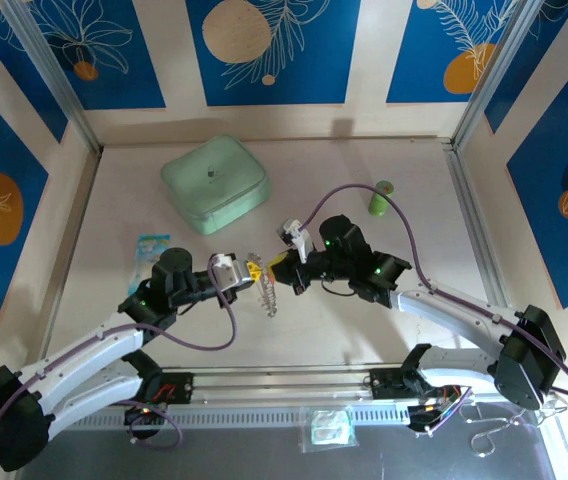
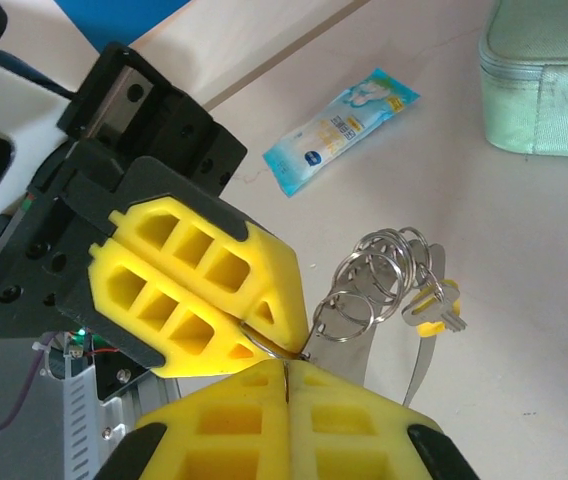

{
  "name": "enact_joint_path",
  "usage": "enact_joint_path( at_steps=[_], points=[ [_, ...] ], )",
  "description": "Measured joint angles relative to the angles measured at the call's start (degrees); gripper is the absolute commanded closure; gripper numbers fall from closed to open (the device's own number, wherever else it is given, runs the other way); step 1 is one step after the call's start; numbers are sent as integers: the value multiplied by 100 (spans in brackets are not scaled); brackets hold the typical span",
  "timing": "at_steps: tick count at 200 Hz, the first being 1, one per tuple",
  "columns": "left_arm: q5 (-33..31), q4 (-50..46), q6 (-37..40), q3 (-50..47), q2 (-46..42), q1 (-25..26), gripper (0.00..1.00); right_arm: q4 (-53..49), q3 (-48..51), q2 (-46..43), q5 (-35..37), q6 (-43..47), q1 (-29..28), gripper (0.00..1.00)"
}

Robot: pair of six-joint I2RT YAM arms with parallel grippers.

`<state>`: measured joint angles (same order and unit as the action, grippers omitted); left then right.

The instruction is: Put the keys on the keyring

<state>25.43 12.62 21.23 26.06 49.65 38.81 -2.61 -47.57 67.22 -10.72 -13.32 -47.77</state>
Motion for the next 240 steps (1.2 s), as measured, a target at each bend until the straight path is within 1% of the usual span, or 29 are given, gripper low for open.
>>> enact_joint_path(
  at_steps=[25, 47, 66, 92, 114, 162, 198, 240],
  points=[
    [-28, -396, -280, 282, 116, 7, 100, -205, -2, -264, 166, 485, -63, 100],
    [-63, -688, -592, 614, 197, 7, 100, -538, -39, -713, 658, 1172, -63, 100],
    [-66, -898, -835, 815, 256, 7, 100, -748, -120, -931, 1102, 1784, -68, 100],
    [-37, -1261, -1121, 1049, 468, 7, 100, -872, -153, -901, 1486, 2514, -116, 100],
    [13, -1563, -1300, 1202, 664, 7, 100, -1027, -236, -704, 1528, 2946, -144, 100],
    [116, -1919, -1622, 1386, 1040, 9, 100, -1078, -452, -199, 1467, 3265, -289, 100],
    [111, -1978, -1692, 1410, 1187, 7, 100, -1134, -498, 131, 1716, 3285, -448, 100],
    [109, -2039, -1764, 1416, 1248, 7, 100, -1141, -496, 199, 1805, 3235, -437, 100]
  ],
)
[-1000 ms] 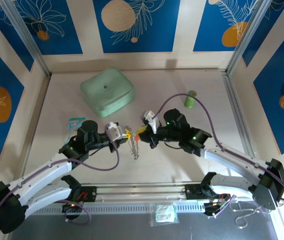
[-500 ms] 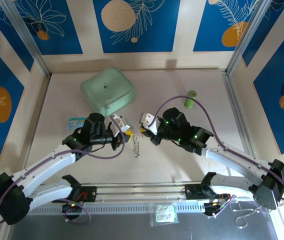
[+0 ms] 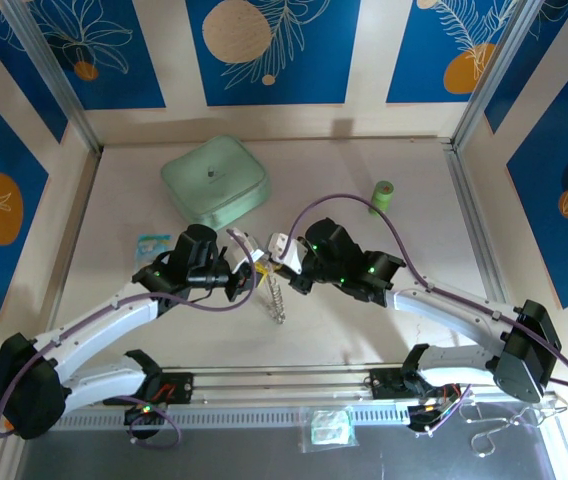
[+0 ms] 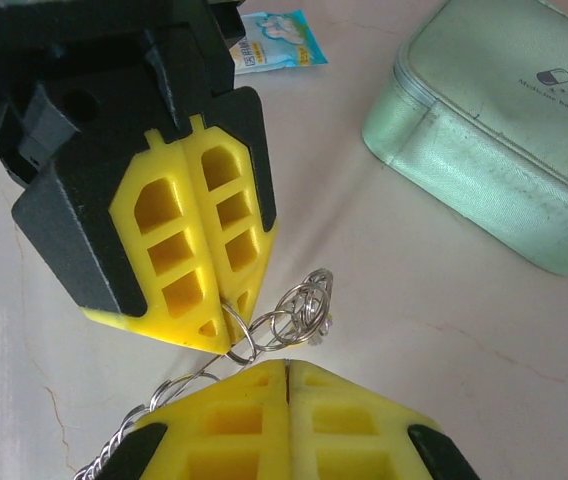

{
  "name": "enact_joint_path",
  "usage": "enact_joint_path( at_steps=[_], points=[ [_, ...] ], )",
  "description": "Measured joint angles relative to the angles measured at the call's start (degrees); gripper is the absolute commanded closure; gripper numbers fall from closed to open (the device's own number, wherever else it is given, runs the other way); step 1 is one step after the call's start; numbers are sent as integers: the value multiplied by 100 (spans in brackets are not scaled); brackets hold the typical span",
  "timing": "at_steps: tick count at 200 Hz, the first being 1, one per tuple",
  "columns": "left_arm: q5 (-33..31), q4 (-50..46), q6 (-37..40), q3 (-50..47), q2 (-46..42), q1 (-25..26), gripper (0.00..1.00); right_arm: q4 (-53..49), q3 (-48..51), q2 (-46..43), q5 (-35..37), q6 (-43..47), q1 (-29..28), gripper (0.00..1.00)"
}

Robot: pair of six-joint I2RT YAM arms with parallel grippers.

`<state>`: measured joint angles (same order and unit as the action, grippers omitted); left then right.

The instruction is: Put the keys on the keyring

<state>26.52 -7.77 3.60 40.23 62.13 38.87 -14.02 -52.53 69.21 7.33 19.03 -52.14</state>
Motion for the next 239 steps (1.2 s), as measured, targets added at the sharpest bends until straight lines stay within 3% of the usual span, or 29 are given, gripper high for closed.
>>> enact_joint_path(
  at_steps=[107, 239],
  points=[
    [70, 94, -79, 0, -2, 0, 100, 481, 645, -319, -352, -195, 216, 100],
    [203, 280, -188, -2, 0, 0, 100, 894, 704, -420, -608, -363, 229, 100]
  ],
)
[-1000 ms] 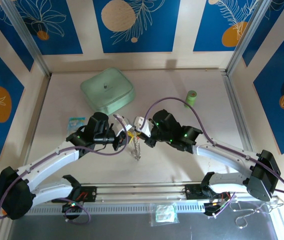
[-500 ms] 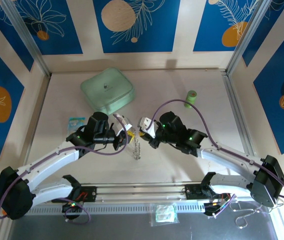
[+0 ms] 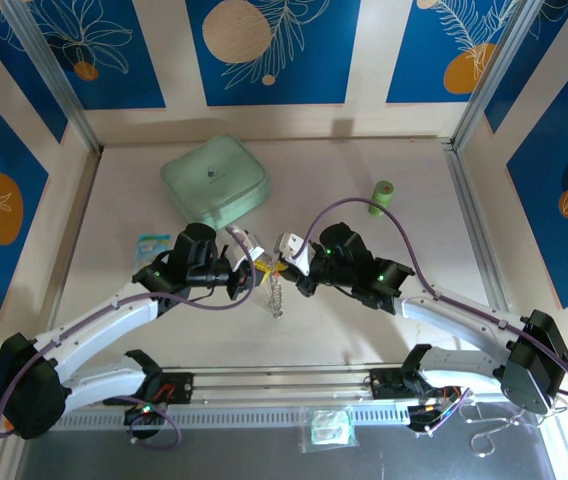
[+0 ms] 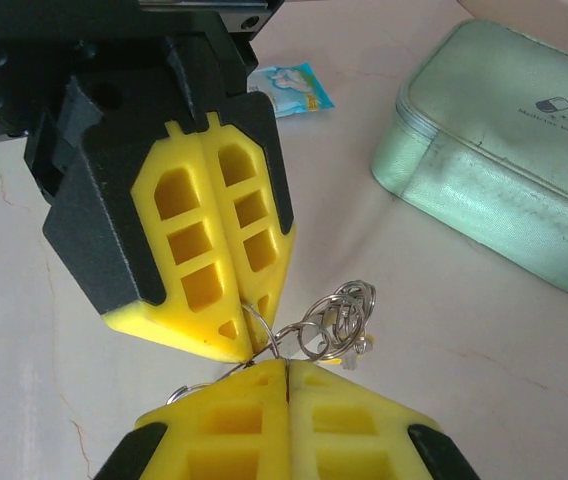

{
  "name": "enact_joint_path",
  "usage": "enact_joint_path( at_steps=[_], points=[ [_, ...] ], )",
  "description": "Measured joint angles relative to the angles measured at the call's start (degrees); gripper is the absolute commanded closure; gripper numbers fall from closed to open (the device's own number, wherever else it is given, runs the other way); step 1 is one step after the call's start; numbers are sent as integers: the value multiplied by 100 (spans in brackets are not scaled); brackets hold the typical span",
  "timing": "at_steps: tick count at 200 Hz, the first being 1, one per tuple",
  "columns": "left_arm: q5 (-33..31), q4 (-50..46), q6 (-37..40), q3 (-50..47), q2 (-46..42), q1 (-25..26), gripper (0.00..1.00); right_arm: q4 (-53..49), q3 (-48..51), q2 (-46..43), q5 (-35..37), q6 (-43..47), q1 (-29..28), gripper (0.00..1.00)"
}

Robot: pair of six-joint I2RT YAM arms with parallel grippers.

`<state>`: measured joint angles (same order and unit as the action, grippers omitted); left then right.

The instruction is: Put the keys on the keyring

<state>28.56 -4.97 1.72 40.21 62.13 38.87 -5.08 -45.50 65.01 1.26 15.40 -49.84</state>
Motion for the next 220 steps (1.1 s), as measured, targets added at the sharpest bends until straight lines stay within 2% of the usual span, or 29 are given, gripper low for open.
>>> enact_joint_path(
  at_steps=[220],
  points=[
    [50, 26, -37, -9, 33, 0, 100, 105, 46, 0, 210, -2, -83, 100]
  ],
)
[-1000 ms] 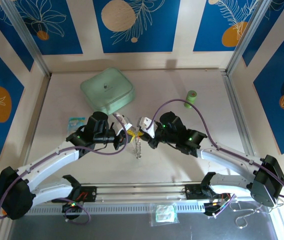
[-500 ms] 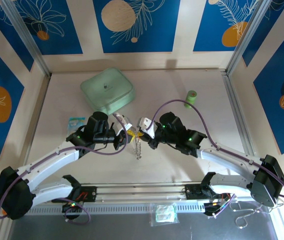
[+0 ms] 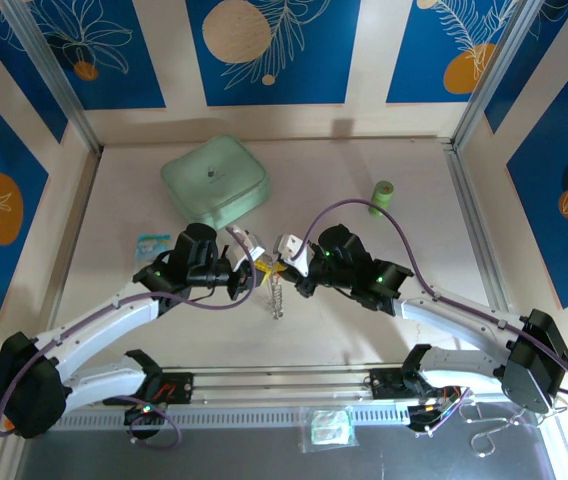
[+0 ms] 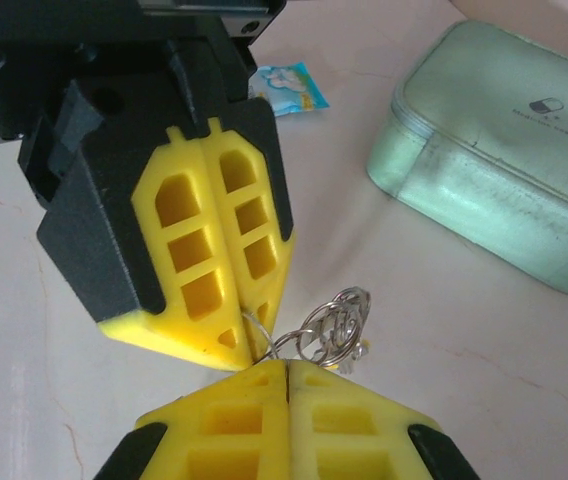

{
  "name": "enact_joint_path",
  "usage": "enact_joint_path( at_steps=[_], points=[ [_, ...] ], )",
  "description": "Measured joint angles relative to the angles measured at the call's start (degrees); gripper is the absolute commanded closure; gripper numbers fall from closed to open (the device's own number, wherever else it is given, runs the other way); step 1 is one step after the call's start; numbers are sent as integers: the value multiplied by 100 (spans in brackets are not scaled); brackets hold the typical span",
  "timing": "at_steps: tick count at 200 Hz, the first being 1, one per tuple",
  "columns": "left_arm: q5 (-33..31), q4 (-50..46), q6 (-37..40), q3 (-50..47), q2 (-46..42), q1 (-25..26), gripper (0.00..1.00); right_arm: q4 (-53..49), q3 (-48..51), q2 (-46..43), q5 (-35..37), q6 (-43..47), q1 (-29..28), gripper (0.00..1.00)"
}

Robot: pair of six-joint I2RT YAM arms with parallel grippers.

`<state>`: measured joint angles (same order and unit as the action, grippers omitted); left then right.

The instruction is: Put the keys on the keyring

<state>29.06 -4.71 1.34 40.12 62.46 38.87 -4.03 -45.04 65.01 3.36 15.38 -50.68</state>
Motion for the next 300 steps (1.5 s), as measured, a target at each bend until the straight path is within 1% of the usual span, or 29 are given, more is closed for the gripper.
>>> enact_joint_path(
  at_steps=[104, 150, 300],
  points=[
    [52, 81, 0, 0, 0, 2, 100, 24, 55, -9, 17, 7, -33, 100],
    [50, 83, 0, 0, 0, 2, 100, 17, 61, -122, 251, 70, -114, 100],
    [50, 70, -2, -2, -2, 2, 100, 11, 72, -129, 240, 111, -188, 100]
  ],
)
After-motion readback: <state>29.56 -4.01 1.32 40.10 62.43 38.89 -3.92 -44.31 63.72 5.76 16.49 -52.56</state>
